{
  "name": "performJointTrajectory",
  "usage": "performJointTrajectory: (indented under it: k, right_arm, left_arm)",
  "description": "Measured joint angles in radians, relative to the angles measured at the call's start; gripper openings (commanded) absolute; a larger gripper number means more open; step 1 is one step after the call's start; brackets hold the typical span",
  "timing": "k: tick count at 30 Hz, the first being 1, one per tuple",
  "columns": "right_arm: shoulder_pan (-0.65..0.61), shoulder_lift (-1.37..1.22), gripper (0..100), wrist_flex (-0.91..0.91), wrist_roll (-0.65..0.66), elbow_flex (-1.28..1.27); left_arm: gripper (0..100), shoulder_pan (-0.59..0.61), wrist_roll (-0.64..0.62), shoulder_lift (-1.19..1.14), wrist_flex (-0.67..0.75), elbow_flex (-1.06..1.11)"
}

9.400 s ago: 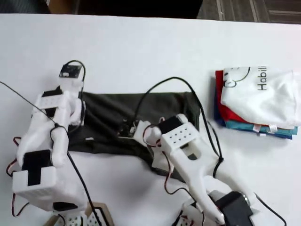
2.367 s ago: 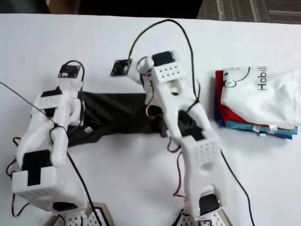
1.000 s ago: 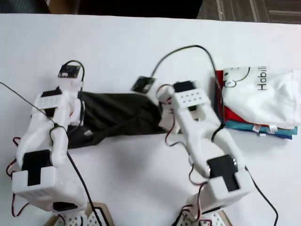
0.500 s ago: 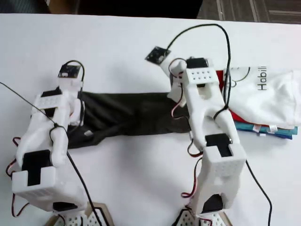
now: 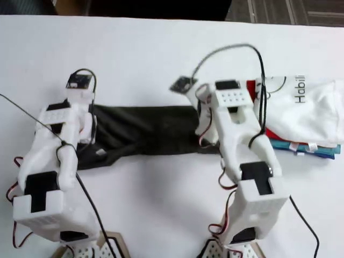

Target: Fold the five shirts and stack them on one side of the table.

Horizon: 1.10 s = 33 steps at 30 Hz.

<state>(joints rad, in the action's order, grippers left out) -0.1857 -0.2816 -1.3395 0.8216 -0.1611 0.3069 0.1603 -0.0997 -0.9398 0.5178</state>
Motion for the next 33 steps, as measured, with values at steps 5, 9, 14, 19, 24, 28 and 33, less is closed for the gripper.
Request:
performJointTrajectory:
  k: [5,9,14,19,24,28,33]
  right_arm:
    - [0.008,0.021,6.2,0.057,0.002,-0.084]
    - [0.009,0.095,6.2,0.049,0.002,-0.091]
    - [-0.043,0.253,6.2,0.048,0.0,-0.091]
    - [-0.226,0.298,6.2,0.066,-0.069,-0.092]
    - [-0.302,0.206,6.2,0.167,-0.12,-0.092]
    - [-0.308,0.1,6.2,0.218,-0.138,-0.092]
    - [-0.334,0.087,6.2,0.175,-0.149,-0.112]
  left_arm:
    - [10,0.0,0.0,0.0,0.0,0.0]
    - [10,0.0,0.0,0.0,0.0,0.0]
    - [10,0.0,0.0,0.0,0.0,0.0]
    - [10,0.0,0.0,0.0,0.0,0.0]
    - [10,0.0,0.0,0.0,0.0,0.0]
    - [10,0.0,0.0,0.0,0.0,0.0]
    - [10,0.0,0.0,0.0,0.0,0.0]
